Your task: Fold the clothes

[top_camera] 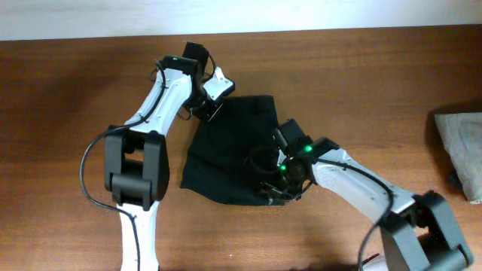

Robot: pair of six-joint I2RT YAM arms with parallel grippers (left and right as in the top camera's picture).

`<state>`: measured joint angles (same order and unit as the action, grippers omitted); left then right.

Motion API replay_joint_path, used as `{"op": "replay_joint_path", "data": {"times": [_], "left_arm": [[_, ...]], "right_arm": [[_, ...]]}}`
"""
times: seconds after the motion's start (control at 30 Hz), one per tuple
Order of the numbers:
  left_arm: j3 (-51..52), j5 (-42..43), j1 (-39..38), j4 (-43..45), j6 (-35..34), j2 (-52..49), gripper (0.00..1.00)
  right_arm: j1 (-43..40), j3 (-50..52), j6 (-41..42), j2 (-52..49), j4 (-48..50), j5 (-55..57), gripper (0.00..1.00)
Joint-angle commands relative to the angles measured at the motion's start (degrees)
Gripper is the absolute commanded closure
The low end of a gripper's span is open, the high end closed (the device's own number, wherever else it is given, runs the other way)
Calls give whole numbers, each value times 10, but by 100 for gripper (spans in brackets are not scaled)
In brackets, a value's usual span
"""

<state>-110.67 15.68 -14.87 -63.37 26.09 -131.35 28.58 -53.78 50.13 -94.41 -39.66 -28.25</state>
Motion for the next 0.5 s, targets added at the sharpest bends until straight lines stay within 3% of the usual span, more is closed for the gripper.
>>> {"op": "replay_joint_path", "data": {"times": [0.0, 0.1, 0.13, 0.17, 0.2, 0.23, 0.27, 0.33, 0.37, 0.43, 0.47], "left_arm": [[1, 8, 4, -12, 17, -5, 86], [-1, -28, 5, -38, -5, -5, 89], [-3, -40, 5, -44, -14, -2, 89], [-10, -39, 7, -49, -27, 3, 89], [-17, -39, 7, -53, -37, 9, 79], [-32, -39, 8, -71, -38, 18, 71], [-47, -39, 8, -90, -38, 26, 66], [-64, -39, 8, -96, -48, 47, 61], [-65, -39, 8, -87, -48, 55, 57], [-65, -39, 8, -49, -40, 52, 51], [-65, -39, 8, -40, -33, 52, 50]], "right_arm": [[-28, 40, 82, -41, 57, 19, 62], [-108, 41, 89, -81, 118, 51, 64], [-157, 41, 88, -82, 155, 96, 70], [-195, 41, 46, -82, 224, 110, 73], [-223, 39, -50, -82, 315, 84, 74], [-252, 24, -136, -76, 353, -5, 67], [-278, 5, -181, -67, 351, -98, 59], [-310, -1, -181, -42, 318, -220, 43], [-312, -1, -182, -37, 251, -235, 36], [-278, 0, -177, -42, 88, -156, 35], [-259, 0, -158, -44, 53, -119, 33]]}}
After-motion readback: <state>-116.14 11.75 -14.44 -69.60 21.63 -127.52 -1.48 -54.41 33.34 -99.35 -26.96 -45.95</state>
